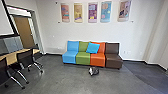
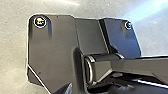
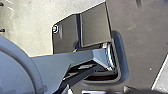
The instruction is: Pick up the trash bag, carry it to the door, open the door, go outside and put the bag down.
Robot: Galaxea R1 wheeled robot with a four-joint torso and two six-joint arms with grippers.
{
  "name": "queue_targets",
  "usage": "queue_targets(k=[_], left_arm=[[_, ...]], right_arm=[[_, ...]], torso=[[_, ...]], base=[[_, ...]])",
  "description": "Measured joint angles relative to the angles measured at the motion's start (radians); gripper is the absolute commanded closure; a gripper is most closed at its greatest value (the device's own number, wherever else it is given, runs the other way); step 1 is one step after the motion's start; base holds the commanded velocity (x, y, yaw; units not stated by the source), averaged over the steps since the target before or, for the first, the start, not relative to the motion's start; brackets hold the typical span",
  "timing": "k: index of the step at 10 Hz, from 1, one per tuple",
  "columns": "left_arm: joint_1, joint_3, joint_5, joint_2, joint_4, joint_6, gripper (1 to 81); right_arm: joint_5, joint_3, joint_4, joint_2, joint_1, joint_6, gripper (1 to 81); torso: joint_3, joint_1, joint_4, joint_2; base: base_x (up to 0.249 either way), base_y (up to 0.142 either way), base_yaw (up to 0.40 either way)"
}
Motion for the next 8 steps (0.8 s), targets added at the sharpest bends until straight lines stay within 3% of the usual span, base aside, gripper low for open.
queue_targets(k=[8], left_arm=[[0.002, 0.0, 0.0, 0.0, 0.0, 0.0, 1.0]], right_arm=[[0.0, 0.0, 0.0, 0.0, 0.0, 0.0, 1.0]], torso=[[0.0, 0.0, 0.0, 0.0]], base=[[0.123, 0.0, 0.0]])
